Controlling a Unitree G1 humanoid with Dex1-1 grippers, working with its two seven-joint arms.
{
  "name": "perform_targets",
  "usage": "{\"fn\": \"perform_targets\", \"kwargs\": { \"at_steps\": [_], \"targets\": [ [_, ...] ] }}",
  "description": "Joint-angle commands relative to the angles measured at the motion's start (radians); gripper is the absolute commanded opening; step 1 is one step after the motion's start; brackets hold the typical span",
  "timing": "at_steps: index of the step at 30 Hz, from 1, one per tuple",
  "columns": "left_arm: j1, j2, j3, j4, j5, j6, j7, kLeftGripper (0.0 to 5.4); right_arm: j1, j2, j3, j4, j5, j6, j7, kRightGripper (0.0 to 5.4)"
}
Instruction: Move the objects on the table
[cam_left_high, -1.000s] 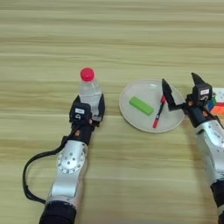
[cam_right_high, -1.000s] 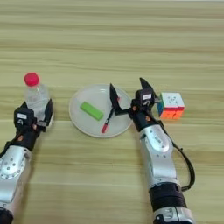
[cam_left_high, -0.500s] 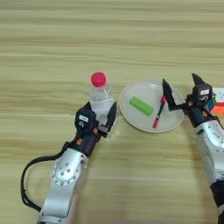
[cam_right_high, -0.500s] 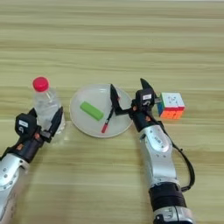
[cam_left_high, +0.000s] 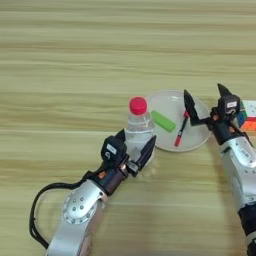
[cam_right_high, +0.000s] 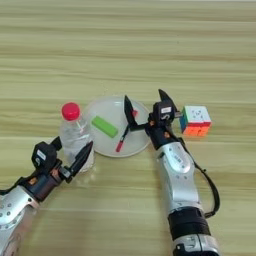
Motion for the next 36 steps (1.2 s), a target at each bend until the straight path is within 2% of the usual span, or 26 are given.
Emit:
{"fn": "perform_targets", "kwargs": {
  "at_steps": [1, 7, 12, 18, 25, 36],
  "targets": [
    [0.005, 0.016, -0.027, -0.050, -0.030, 0.003, -0.040, 3.04, -0.018, 0.003, -0.004, 0.016, -0.005, 0.022, -0.017, 5.40],
    [-0.002, 0.028, -0.059, -0.045, -0.043, 0.008, -0.083, 3.04, -0.022, 0.004, -0.002, 0.021, -0.005, 0.022, -0.025, 5.40],
    [-0.027, 0.031, -0.099, -0.003, -0.026, 0.013, -0.112, 3.04, -0.025, 0.006, -0.002, 0.024, -0.006, 0.025, -0.028, 5.40],
    [-0.047, 0.031, -0.120, 0.031, -0.022, 0.010, -0.124, 3.04, -0.024, 0.010, -0.002, 0.021, -0.007, 0.027, -0.031, 5.40],
    [-0.078, 0.026, -0.131, 0.107, 0.032, -0.025, -0.106, 3.03, -0.022, 0.015, -0.001, 0.016, -0.006, 0.032, -0.032, 5.40],
    [-0.101, 0.018, -0.143, 0.218, 0.087, -0.090, -0.082, 3.02, -0.022, 0.013, -0.003, 0.014, -0.004, 0.033, -0.030, 5.40]
  ]
}}
